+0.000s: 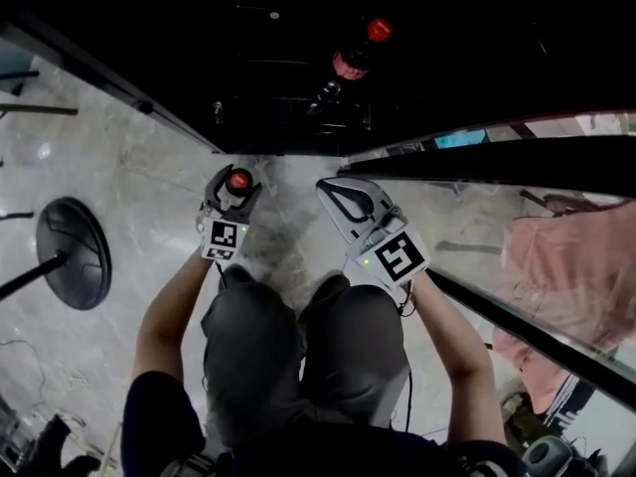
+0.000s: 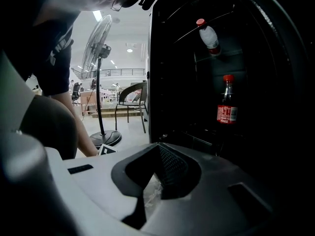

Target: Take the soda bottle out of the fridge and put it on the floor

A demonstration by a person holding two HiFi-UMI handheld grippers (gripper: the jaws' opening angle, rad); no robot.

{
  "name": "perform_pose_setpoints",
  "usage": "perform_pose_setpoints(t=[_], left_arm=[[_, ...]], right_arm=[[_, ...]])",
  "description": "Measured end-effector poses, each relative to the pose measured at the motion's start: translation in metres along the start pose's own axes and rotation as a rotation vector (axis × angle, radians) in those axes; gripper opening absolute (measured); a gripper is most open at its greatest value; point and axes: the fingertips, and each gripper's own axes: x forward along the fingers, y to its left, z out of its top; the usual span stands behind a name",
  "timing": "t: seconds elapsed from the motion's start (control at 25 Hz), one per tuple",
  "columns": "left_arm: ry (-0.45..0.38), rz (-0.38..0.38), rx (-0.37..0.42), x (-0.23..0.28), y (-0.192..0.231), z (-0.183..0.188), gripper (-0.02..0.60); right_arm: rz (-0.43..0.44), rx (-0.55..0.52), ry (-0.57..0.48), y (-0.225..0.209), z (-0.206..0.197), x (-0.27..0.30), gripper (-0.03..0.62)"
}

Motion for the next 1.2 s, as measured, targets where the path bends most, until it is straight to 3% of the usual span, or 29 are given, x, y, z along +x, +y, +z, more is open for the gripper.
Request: perform_pose_setpoints(t=[0.48, 0.76, 1.2], left_arm=[[0.017, 0.000, -0.023, 0.019, -0.018, -0.045, 0.319], [0.054, 0.052, -0.042, 0.028, -0.010, -0.074, 0.319], [0.047, 0.077, -0.053, 0.037, -0.010, -0.085, 0.319]], right_arm=[[0.010, -0.021, 0.010, 0.000, -0.018, 0.009, 0.017], [0.016, -0.020, 0.012, -0.001, -0.026, 0.010, 0.017], [0.024, -0.003, 0.006, 0.000, -0.033, 0.013, 0.017]])
